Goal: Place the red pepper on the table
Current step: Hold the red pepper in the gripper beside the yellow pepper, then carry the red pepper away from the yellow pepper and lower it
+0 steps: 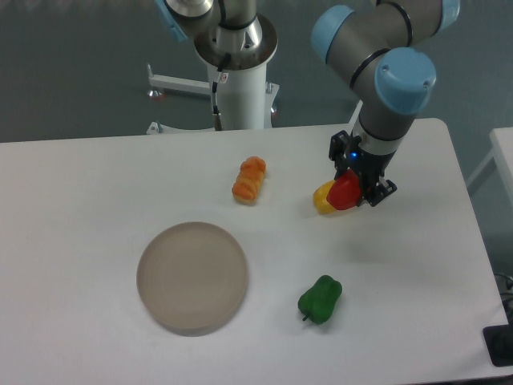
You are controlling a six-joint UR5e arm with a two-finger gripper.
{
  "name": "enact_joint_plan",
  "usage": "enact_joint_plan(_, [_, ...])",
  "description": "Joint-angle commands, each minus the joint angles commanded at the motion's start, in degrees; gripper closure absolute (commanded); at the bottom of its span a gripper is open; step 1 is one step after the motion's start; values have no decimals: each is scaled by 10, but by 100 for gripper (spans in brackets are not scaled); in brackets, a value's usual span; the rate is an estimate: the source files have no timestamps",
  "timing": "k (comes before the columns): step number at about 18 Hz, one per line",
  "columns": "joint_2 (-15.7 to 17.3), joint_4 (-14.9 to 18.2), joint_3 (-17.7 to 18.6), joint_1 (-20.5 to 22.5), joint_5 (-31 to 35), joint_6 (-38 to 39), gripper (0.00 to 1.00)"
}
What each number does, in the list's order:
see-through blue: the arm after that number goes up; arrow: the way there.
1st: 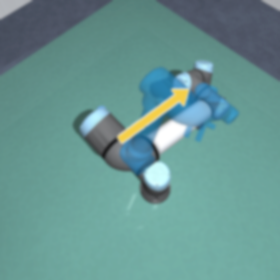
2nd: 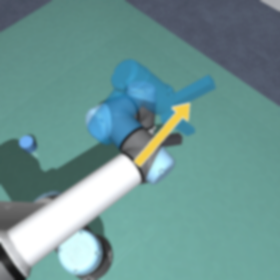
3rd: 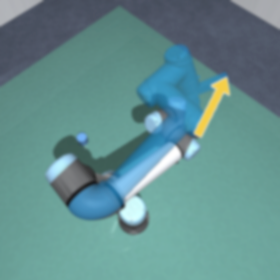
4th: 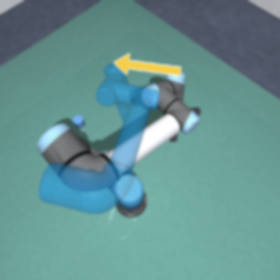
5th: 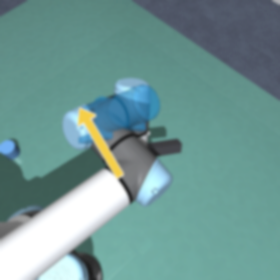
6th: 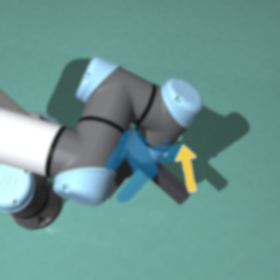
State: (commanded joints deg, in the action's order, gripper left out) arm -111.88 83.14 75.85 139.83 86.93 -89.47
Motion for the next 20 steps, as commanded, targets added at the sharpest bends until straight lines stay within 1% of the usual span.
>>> enact_joint_plan(2, [-1, -1, 0, 18, 1, -4, 74])
enact_joint_plan(4, [-4, -5, 5, 37, 3, -38, 73])
enact_joint_plan(5, [-6, -9, 11, 55, 3, -58, 74])
enact_joint_plan(7, [-12, -11, 20, 65, 3, -69, 74])
enact_joint_plan(10, [-29, -25, 30, 87, 1, -119, 75])
enact_joint_plan(13, [-36, -32, 43, 107, 1, -167, 75])
enact_joint_plan(15, [-36, -51, 67, 115, 1, -189, 75])
enact_joint_plan(16, [-34, -71, 87, 116, 2, -194, 74])
enact_joint_plan(17, [-27, -87, 128, 118, 3, -208, 72])
enact_joint_plan(18, [-21, -102, 150, 124, 3, -228, 70])
enact_joint_plan(19, [-20, -113, 167, 131, 2, -235, 66])
enact_joint_plan(20, [-20, -117, 177, 132, 2, -235, 64])
